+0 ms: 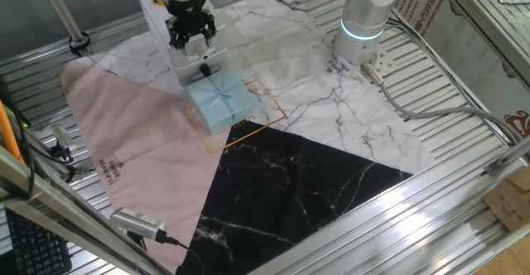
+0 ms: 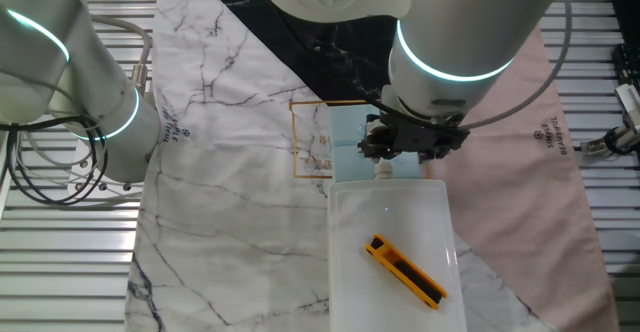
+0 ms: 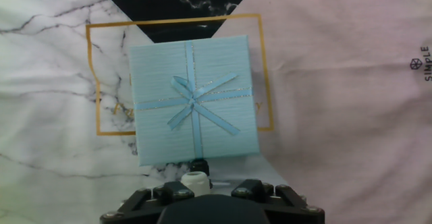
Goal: Grasp the handle and open the drawer
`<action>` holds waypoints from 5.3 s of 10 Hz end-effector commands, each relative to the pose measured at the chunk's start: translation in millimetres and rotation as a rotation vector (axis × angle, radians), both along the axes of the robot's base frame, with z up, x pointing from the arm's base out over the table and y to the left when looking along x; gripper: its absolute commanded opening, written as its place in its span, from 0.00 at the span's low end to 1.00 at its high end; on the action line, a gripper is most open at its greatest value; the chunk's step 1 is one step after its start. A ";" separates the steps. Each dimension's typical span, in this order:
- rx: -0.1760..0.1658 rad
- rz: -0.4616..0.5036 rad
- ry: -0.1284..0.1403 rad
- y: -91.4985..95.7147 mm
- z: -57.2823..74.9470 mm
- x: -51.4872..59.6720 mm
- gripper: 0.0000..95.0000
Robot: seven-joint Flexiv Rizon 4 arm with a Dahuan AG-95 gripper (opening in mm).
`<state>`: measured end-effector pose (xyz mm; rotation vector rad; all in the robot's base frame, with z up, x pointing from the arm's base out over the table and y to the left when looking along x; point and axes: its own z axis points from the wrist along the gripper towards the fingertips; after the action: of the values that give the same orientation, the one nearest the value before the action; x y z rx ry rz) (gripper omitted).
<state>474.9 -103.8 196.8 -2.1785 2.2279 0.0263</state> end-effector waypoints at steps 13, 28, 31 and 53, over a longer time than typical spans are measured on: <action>-0.010 -0.005 -0.018 -0.8 -12.4 -8.4 0.60; -0.019 -0.005 -0.043 -0.6 -27.4 -13.7 0.60; -0.018 -0.003 -0.047 -0.8 -29.1 -14.1 0.60; -0.018 -0.011 -0.067 -2.5 -40.4 -13.0 0.40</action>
<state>461.3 -106.3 156.1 -2.1415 2.2137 -0.0658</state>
